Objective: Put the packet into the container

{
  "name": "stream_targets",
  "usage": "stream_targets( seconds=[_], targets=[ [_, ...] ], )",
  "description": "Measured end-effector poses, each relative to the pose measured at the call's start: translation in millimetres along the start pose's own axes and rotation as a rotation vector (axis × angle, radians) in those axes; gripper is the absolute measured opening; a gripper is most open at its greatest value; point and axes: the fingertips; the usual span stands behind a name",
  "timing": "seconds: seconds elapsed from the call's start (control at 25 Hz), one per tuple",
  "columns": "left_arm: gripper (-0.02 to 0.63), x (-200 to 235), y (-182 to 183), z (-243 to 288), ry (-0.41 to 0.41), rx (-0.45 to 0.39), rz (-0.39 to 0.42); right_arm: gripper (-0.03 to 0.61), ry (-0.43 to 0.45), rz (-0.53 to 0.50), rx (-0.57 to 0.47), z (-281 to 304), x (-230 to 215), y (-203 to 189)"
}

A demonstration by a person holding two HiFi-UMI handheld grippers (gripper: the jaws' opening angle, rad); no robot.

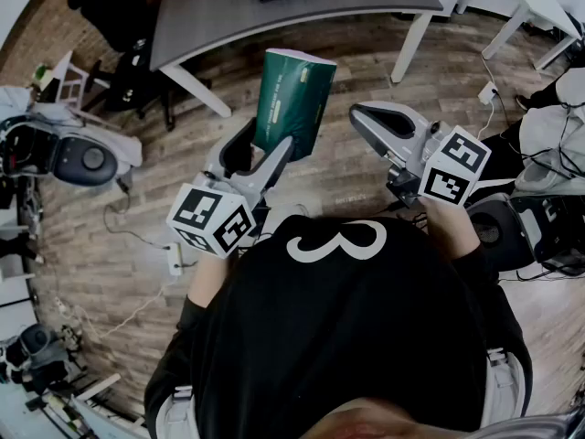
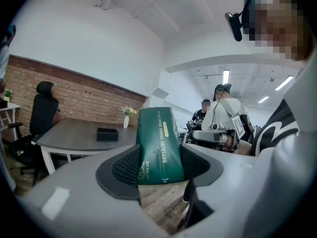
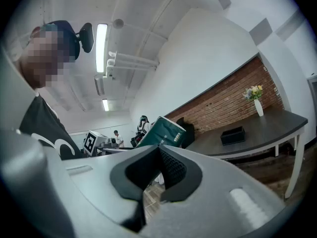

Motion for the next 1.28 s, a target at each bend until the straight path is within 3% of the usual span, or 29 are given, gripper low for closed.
stream_targets(
  seconds=[0.72,1.28],
  targets=[
    [0.273,-17.7,16.4,6.9,0.013,-0.035,0.022,0.002,0.015,0.018,-0.050,-23.6,-6.0,10.1],
    [0.270,25.1,25.3,54.8,-0.016,-0.050,0.020,0.002,-0.031,0.052,-0.067,-6.1,-65.9,11.8]
  ],
)
Point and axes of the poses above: the fingertips, and each gripper's own axes: z forward along the fingers, x to its left, y out of its top, and after that the axes turned 10 degrees about x, right-handed
